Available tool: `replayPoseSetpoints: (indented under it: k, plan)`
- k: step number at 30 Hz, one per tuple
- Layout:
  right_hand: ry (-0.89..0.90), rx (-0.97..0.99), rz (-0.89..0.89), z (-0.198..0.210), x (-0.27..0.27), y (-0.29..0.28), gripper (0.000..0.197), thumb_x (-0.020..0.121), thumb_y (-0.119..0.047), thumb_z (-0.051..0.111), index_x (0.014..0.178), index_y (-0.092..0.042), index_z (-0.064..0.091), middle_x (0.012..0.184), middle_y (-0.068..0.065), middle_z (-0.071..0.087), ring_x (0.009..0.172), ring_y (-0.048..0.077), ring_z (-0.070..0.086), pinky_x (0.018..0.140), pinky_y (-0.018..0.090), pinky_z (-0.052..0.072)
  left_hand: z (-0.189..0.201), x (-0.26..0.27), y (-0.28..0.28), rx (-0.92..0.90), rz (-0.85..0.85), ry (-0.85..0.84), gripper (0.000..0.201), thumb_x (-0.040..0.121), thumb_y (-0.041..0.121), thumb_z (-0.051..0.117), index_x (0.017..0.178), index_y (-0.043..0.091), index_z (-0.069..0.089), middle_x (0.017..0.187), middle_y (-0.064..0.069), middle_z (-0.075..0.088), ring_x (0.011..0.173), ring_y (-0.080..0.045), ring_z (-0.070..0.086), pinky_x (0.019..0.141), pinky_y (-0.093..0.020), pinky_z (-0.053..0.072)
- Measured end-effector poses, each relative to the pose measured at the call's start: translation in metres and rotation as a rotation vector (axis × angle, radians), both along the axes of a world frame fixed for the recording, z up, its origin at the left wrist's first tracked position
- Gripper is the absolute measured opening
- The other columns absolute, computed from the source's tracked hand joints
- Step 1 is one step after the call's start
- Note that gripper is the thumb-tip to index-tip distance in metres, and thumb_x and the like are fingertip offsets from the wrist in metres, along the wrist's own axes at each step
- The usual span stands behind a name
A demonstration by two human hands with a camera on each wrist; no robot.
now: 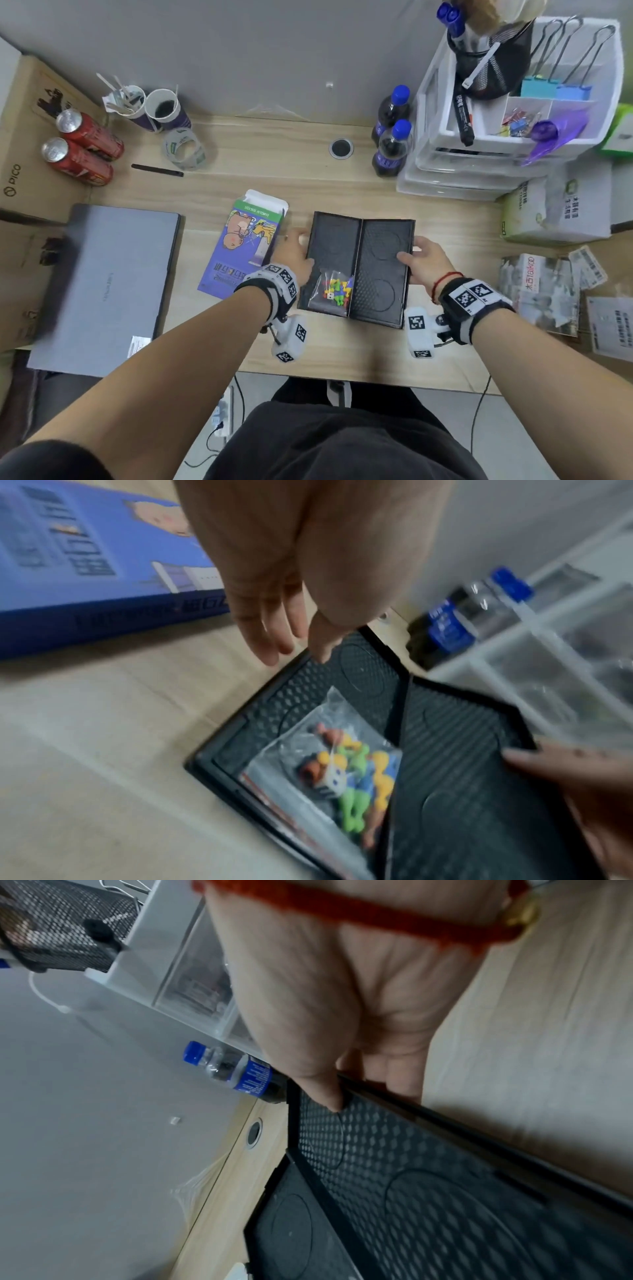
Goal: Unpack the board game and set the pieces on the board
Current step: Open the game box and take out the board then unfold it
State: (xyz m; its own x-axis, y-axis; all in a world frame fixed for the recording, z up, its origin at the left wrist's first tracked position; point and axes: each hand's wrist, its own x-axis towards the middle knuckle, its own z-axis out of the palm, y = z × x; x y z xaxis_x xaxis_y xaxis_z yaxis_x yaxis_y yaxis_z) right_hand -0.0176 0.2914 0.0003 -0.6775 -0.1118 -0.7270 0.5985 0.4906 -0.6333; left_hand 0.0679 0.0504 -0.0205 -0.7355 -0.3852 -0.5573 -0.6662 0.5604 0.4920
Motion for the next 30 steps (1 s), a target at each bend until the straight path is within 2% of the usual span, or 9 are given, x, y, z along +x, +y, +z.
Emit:
replayPoseSetpoints:
  k: [3,7,12,15,17,20,23,27,30]
  plan:
    - [0.002,-0.01,-0.003,-0.012,0.0,0.005,0.021,0.087,-0.007,0.057,0.091,-0.027,0.06,0.099,0.022,0.07,0.09,0.044,0.067,0.077,0.07,0.049,-0.007,-0.002,0.01,-0.118,-0.261,0.04,0.066,0.079,0.036,0.074,0.135,0.022,0.042,0.133,-0.007,0.046,0.123,-0.026,0.044,0.103,-0.041,0.04]
    - [0.012,-0.044,-0.018,-0.005,-0.002,0.004,0.023,0.089,-0.003,0.057,0.105,-0.018,0.06,0.098,0.022,0.069,0.09,0.044,0.067,0.082,0.067,0.05,-0.008,-0.003,0.028,-0.12,-0.631,-0.034,0.072,0.07,0.055,0.076,0.131,0.028,0.048,0.127,0.004,0.052,0.121,-0.02,0.041,0.095,-0.039,0.041]
    - [0.051,-0.099,-0.035,0.007,-0.01,0.004,0.023,0.09,0.002,0.054,0.105,-0.014,0.06,0.104,0.025,0.067,0.086,0.034,0.066,0.085,0.056,0.054,-0.016,-0.005,0.03,-0.268,-0.771,-0.095,0.043,0.08,0.04,0.072,0.118,0.027,0.055,0.118,0.001,0.057,0.114,-0.021,0.047,0.09,-0.037,0.039]
    - [0.097,-0.11,-0.005,0.013,-0.016,0.007,0.025,0.09,-0.001,0.055,0.092,-0.025,0.061,0.096,0.017,0.07,0.083,0.032,0.068,0.082,0.054,0.056,-0.015,-0.009,0.023,-0.184,-0.645,-0.119,0.015,0.086,0.039,0.066,0.097,0.029,0.066,0.104,0.001,0.055,0.102,-0.02,0.053,0.087,-0.033,0.044]
    - [0.152,-0.153,-0.005,0.023,-0.022,0.003,0.026,0.09,0.001,0.056,0.088,-0.026,0.059,0.09,0.009,0.072,0.08,0.027,0.07,0.076,0.047,0.058,-0.012,-0.013,0.013,-0.155,-0.485,-0.061,0.015,0.086,0.044,0.063,0.086,0.029,0.061,0.099,0.0,0.056,0.09,-0.019,0.055,0.079,-0.033,0.047]
    - [0.264,-0.231,0.013,0.044,-0.032,-0.006,0.033,0.087,0.008,0.056,0.09,-0.025,0.057,0.089,0.001,0.071,0.076,0.013,0.071,0.064,0.027,0.057,0.003,-0.02,0.0,-0.081,-0.206,-0.008,0.019,0.096,0.038,0.053,0.092,0.019,0.05,0.09,-0.005,0.057,0.078,-0.022,0.055,0.068,-0.029,0.045]
    - [0.428,-0.267,0.062,0.06,-0.044,-0.016,0.045,0.079,0.019,0.056,0.088,-0.025,0.059,0.089,-0.003,0.069,0.079,0.002,0.068,0.07,0.018,0.054,0.023,-0.029,-0.017,0.058,0.033,0.029,0.003,0.098,0.023,0.049,0.096,0.02,0.049,0.091,-0.008,0.056,0.072,-0.021,0.058,0.049,-0.019,0.045]
    - [0.546,-0.235,0.095,0.057,-0.048,-0.02,0.058,0.067,0.029,0.057,0.066,-0.028,0.065,0.091,0.003,0.068,0.092,0.024,0.067,0.084,0.034,0.055,0.034,-0.038,-0.038,0.213,0.14,0.054,0.011,0.092,0.01,0.048,0.09,0.017,0.057,0.085,-0.01,0.058,0.08,-0.03,0.058,0.069,-0.024,0.054]
    - [0.537,-0.094,0.11,0.043,-0.04,-0.01,0.047,0.067,0.027,0.063,0.075,-0.018,0.071,0.117,0.007,0.051,0.099,0.014,0.059,0.084,0.013,0.046,0.029,-0.034,-0.04,0.407,0.309,0.071,0.031,0.086,0.001,0.048,0.079,0.023,0.07,0.071,-0.006,0.057,0.075,-0.027,0.056,0.085,-0.056,0.054]
